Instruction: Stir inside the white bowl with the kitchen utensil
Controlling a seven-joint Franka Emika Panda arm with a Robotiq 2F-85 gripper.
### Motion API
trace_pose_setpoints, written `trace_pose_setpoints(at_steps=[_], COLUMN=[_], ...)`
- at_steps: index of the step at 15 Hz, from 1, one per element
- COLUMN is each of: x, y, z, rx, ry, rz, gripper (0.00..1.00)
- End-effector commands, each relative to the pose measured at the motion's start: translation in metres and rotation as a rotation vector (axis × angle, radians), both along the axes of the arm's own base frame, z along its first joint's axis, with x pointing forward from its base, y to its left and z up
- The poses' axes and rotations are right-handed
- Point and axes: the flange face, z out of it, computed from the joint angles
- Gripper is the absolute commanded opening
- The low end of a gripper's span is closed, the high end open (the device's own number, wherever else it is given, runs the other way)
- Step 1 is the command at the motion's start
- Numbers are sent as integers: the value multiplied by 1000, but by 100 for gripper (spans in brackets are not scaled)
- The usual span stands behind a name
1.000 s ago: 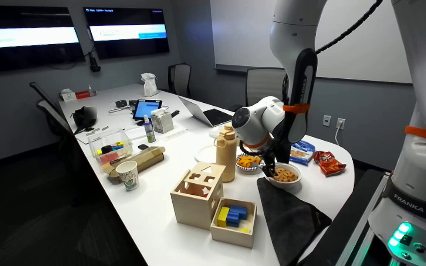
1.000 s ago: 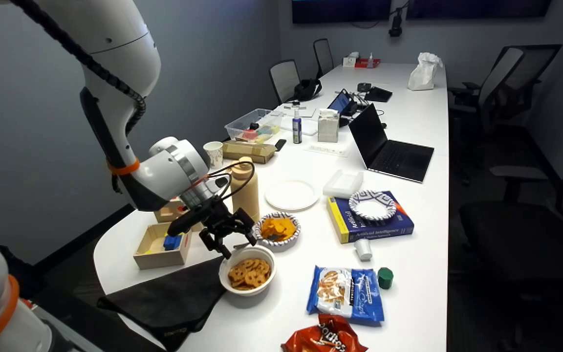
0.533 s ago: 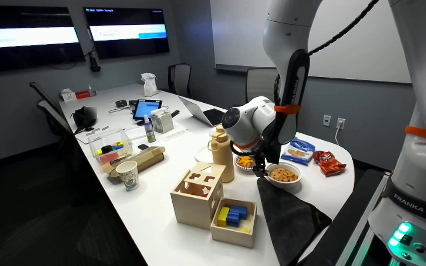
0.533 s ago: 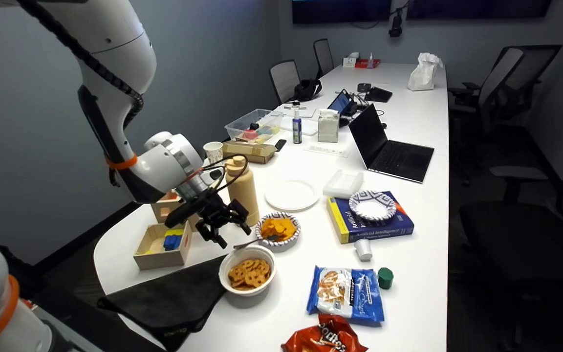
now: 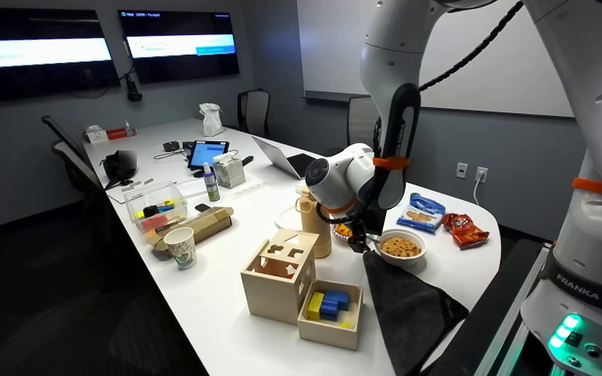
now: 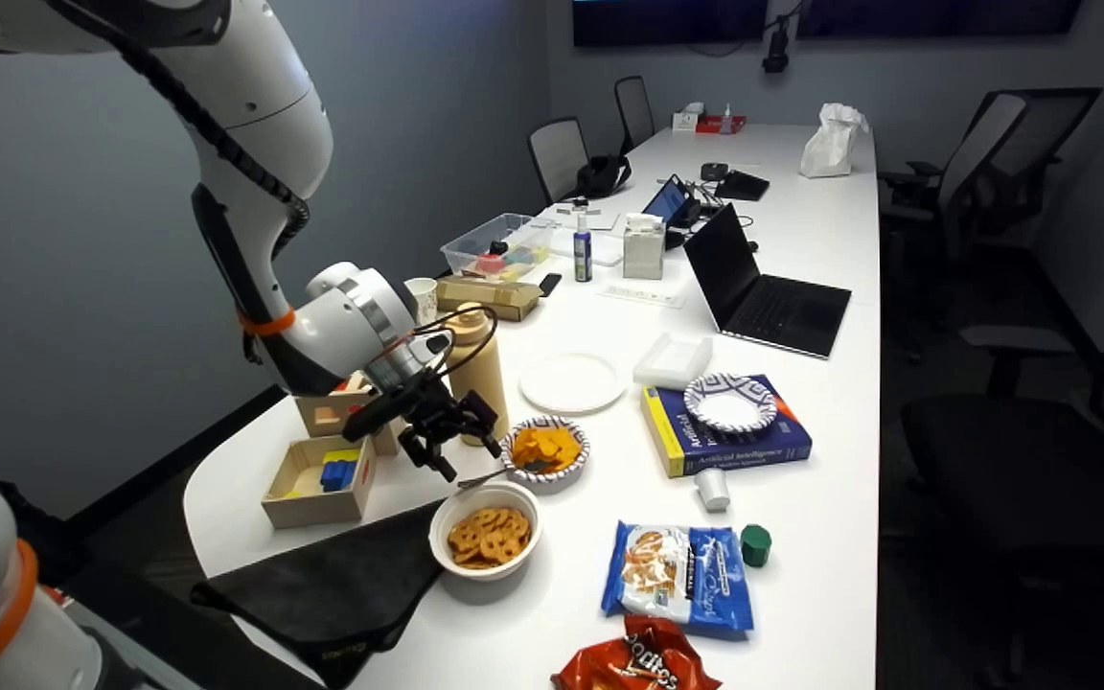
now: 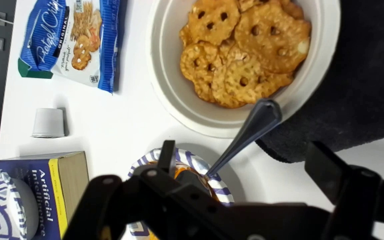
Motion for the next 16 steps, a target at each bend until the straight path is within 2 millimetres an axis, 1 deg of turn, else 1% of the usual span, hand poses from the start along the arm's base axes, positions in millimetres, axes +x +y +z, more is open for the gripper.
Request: trace_pose_setpoints(at_steps=[1, 7, 9, 10, 11, 12, 15, 16], x=[7, 7, 9, 11, 12, 13, 17, 18], y=[-2, -10, -13, -14, -15, -16, -19, -20], z=[-10, -16, -17, -18, -18, -19, -19, -19], rx=[-13, -14, -11, -10, -10, -10, -10, -9], ry=[6, 9, 10, 9, 9, 7, 4, 4], rz=[-42, -83, -89, -93, -97, -101, -111, -114], gripper=[100, 100, 98, 94, 86, 71, 44, 38])
